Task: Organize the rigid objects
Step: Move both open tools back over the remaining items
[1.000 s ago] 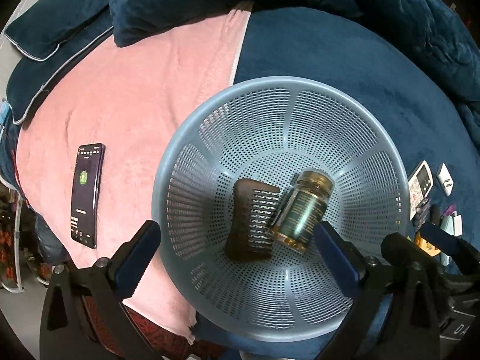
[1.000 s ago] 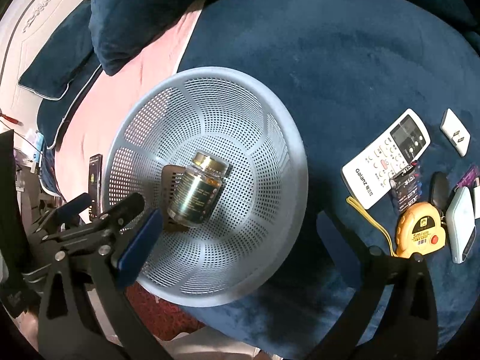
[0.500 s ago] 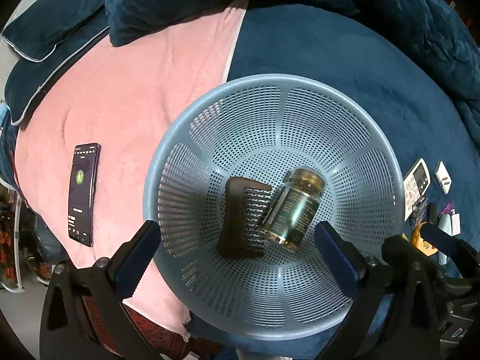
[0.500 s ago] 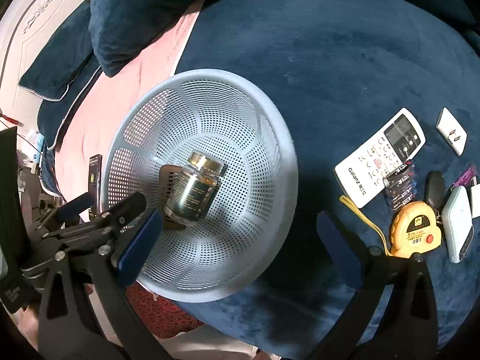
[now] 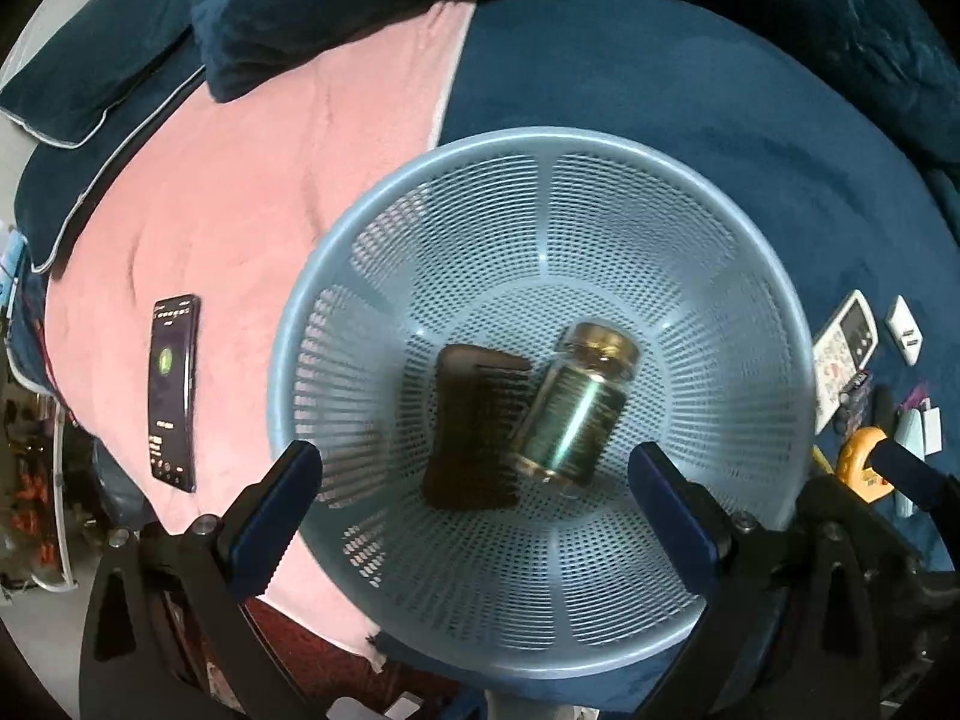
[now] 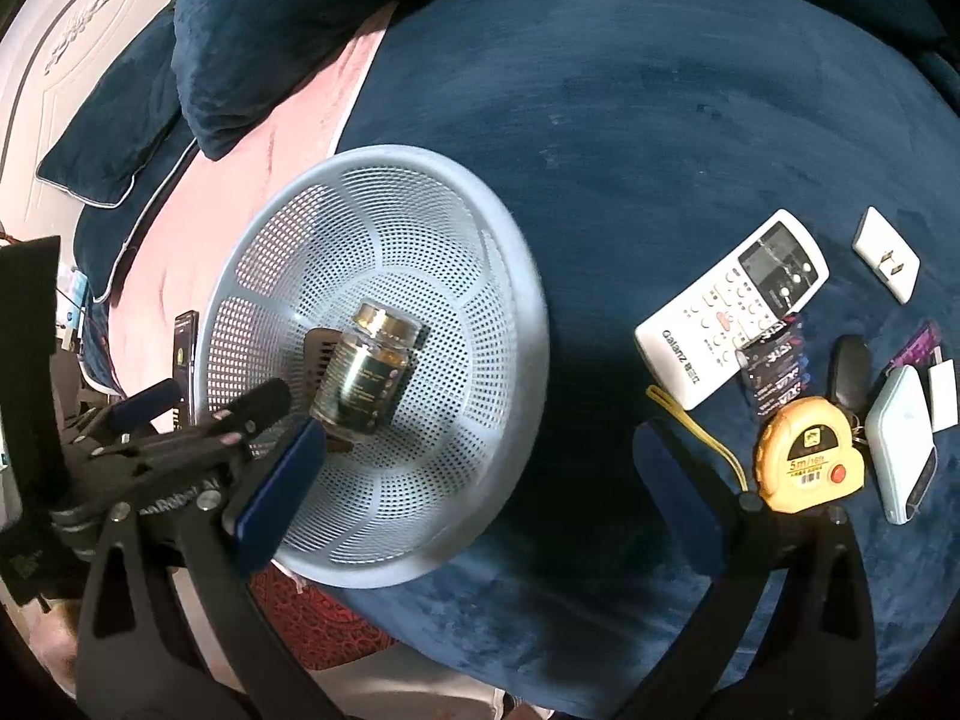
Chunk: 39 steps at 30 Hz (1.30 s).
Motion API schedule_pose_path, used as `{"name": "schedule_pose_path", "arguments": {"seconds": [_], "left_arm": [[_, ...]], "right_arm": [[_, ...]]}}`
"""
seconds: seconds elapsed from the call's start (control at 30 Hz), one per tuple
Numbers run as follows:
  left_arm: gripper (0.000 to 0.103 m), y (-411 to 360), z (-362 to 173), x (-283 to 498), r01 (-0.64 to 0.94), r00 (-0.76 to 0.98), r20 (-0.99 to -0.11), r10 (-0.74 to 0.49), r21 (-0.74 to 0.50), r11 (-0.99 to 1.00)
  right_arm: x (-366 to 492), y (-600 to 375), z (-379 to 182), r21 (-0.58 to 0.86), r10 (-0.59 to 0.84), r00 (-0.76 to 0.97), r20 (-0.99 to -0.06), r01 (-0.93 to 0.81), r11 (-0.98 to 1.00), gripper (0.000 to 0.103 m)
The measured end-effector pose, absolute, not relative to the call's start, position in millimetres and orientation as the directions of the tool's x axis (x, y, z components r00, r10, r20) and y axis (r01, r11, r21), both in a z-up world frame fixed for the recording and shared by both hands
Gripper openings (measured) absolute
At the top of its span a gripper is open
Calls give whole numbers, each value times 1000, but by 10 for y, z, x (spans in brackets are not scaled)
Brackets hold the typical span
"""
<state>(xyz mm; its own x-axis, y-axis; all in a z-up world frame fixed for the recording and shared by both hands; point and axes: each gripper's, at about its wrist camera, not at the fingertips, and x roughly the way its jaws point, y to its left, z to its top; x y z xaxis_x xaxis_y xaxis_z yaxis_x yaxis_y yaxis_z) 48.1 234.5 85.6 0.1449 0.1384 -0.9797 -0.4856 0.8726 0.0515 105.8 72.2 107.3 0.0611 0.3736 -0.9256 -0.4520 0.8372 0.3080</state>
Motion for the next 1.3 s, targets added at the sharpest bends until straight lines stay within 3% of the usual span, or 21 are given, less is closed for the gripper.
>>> {"name": "schedule_pose_path", "arguments": {"seconds": [0.63,1.3], "left_arm": [[102,2023,949,725,-447,197,-974,112,12,895],[102,1107,989,1198,-303,232,-969,90,17,953]], "right_arm": [[1187,326,1143,309,375,84,-923,-417,855,103],[1441,-508,1072,307,352,93,-931,-319,897,103]]}}
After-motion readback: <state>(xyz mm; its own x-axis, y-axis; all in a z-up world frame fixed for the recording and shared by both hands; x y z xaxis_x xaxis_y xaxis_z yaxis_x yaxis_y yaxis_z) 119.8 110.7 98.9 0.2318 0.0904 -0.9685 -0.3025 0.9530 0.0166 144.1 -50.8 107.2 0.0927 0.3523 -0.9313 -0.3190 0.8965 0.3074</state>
